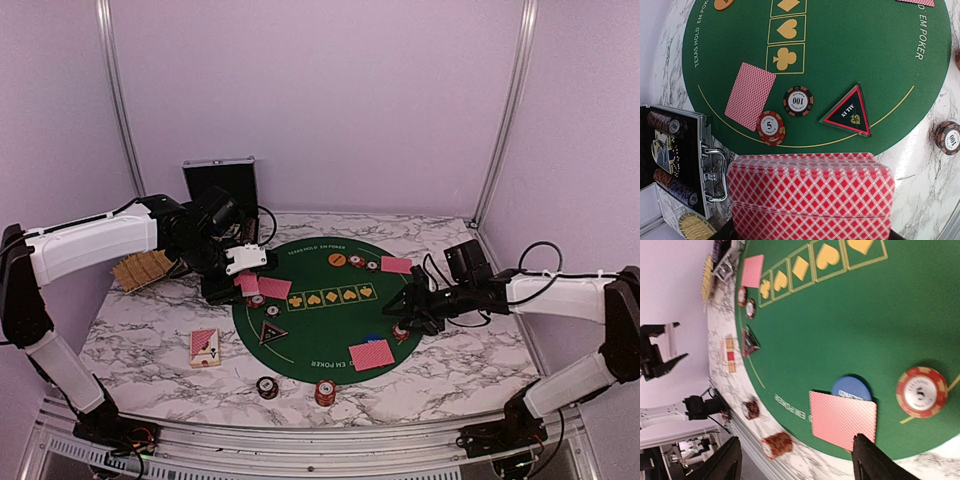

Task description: Distribute texas hold em gaming equipment

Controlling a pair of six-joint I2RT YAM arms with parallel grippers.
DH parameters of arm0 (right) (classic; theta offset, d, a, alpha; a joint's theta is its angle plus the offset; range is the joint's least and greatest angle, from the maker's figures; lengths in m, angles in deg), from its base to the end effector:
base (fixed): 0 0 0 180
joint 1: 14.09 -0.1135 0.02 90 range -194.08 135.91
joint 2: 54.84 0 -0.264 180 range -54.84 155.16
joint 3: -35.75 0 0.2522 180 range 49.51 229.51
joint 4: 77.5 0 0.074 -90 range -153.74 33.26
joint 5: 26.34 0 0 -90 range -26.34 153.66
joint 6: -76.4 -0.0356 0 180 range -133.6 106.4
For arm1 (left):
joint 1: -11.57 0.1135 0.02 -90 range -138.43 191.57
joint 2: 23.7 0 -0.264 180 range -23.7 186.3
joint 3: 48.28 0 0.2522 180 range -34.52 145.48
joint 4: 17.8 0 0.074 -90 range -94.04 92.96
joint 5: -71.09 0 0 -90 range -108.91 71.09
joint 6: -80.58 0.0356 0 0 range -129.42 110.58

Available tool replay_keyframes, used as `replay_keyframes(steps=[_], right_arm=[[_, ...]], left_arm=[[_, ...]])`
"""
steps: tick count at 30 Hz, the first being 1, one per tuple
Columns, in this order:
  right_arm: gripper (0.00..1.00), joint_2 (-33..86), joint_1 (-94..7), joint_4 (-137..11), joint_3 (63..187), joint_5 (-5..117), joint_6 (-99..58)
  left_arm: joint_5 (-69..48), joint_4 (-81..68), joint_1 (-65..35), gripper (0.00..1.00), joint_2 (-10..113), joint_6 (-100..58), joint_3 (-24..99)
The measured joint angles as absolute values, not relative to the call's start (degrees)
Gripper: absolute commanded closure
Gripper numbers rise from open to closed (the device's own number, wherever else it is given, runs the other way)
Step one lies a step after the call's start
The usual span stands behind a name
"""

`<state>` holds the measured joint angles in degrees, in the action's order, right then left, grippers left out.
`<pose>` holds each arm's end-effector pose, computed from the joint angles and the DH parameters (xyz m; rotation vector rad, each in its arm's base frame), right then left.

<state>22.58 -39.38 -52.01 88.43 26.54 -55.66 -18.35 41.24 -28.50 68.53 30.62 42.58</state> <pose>0.2232 0.1292 0.1869 0.0676 2.6501 1.2631 0.2573 -0.2169 0.2760 1.6919 2.0072 -0.0130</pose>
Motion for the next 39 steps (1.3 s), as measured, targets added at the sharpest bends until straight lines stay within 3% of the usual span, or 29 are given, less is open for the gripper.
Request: replay_keyframes(steps=[4,18,39], right_arm=[[0.16,25.4,-42.4,-59.2,92.7,24.5,-59.8],[0.10,51.5,-56.1,-86.3,109.9,18.1,-75.0],[0.08,70.1,-62.0,-99.2,128.1,14.5,-85.3]], left_arm=[[-18.4,41.3,-28.5,1.00,68.5,30.4,42.7],[-17.9,41.3,-28.5,1.00,68.5,29.7,44.0],[-17.9,41.3,-28.6,1.00,68.5,29.3,44.2]])
